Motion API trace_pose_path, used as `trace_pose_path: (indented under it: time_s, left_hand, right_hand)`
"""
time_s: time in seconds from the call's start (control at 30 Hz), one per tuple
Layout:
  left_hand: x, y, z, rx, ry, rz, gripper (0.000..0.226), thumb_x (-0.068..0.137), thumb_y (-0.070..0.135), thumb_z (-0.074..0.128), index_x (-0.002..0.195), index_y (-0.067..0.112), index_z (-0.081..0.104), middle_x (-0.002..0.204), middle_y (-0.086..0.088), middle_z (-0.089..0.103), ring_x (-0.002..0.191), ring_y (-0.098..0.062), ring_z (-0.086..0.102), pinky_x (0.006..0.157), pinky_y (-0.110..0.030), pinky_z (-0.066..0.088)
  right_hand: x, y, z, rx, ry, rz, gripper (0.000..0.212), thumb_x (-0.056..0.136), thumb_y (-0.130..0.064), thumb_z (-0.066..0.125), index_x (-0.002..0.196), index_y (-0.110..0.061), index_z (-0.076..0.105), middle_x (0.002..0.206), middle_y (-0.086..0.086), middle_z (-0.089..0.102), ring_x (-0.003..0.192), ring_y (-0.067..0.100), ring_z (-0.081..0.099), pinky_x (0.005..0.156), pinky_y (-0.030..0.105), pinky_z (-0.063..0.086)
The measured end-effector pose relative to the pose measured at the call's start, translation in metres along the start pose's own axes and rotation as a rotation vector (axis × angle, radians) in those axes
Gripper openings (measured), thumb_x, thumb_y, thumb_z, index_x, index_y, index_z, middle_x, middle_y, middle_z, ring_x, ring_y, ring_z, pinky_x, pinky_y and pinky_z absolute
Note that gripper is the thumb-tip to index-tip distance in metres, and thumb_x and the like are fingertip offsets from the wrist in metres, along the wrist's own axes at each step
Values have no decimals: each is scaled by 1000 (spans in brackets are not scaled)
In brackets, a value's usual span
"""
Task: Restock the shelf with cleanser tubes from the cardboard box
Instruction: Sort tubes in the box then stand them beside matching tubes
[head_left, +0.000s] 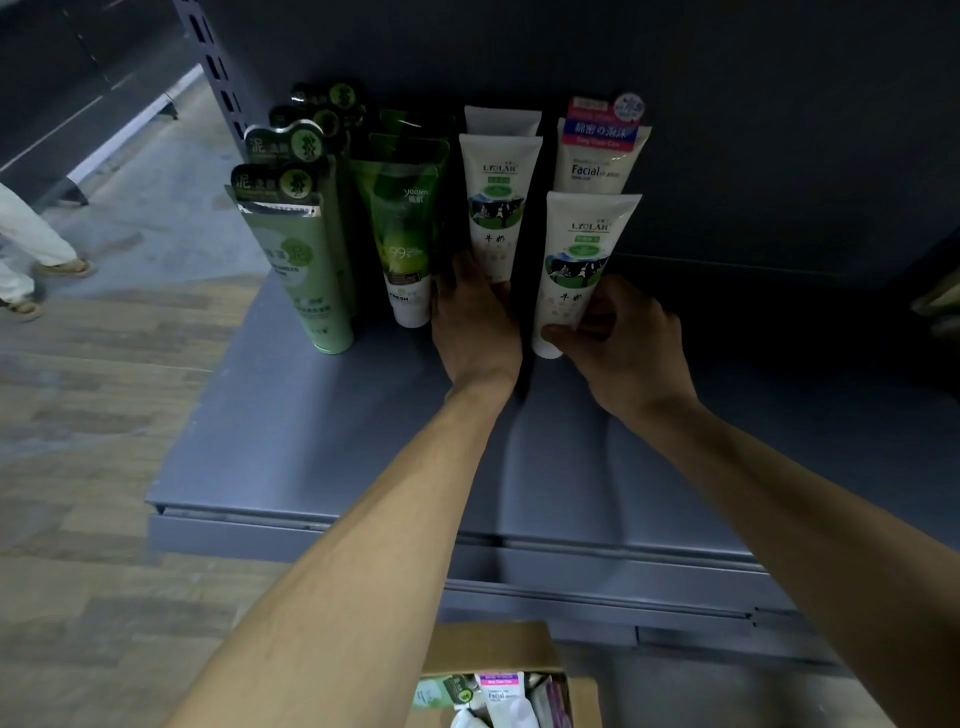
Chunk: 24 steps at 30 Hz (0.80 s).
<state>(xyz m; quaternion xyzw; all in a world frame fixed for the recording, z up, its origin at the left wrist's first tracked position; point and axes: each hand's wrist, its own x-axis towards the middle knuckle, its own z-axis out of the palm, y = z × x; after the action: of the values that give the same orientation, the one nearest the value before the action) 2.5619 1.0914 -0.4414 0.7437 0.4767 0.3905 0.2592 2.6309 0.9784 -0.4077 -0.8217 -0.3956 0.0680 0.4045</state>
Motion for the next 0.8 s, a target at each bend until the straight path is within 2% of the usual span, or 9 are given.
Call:
trace_pose_path:
  time_s: [0.13,0.3,0.5,0.6,0.67,0.7,0.77,0.8]
  left_hand:
    - [1,-1,2,-28,-24,-29,45,95,14,57,137,3,46,140,-15,50,131,-29,44,102,-33,39]
    - [-6,-6,-3,-139,-53,-88,44,89,17,64,130,4,52,133,-14,56,125,-29,52,99,-38,47]
    - [-58,-20,-42,-136,-134,72,48,86,22,72,129,10,55,123,-9,58,109,-26,59,90,-38,52]
    - [-59,-39,-72,-121,-144,101,43,83,24,75,122,13,60,115,-7,58,98,-21,60,85,-33,52]
    - [-51,-51,-90,-105,-171,105,40,83,24,75,119,14,62,112,-5,60,92,-14,58,83,-28,52]
    - [-49,-55,-96,-98,-190,125,39,83,23,75,118,14,62,110,-4,60,89,-11,56,81,-21,51]
    - [-46,-61,-104,-81,-233,167,38,83,22,76,116,12,63,108,-3,60,86,-7,54,75,-4,43]
    - [-46,-62,-106,-82,-243,173,37,83,22,76,115,12,63,107,-2,60,86,-6,54,74,-1,41]
  right_hand:
    - [0,-2,-2,-26,-9,0,38,80,-23,80,111,-11,62,109,-2,70,88,2,60,65,0,40]
    - [-2,-5,-4,-63,-13,0,39,80,-24,79,110,-8,61,110,3,71,97,15,67,79,23,50]
    - [-3,-8,-4,-93,-25,26,40,80,-28,78,111,-8,61,110,6,69,100,22,65,89,37,52]
    - [-4,-10,-1,-114,-17,48,43,80,-30,78,111,-9,60,111,7,68,102,25,64,93,43,50]
    - [-4,-14,3,-115,-14,54,43,80,-31,78,112,-9,59,113,7,68,104,25,64,93,39,50]
    - [-4,-17,7,-114,-21,52,43,81,-30,77,113,-8,59,114,7,68,105,25,64,90,33,49]
    - [-4,-27,16,-113,-45,48,42,82,-30,76,113,-8,58,116,6,67,108,23,62,79,19,40]
    - [-4,-31,21,-114,-58,44,41,83,-31,75,113,-8,58,117,6,66,109,23,61,75,17,35]
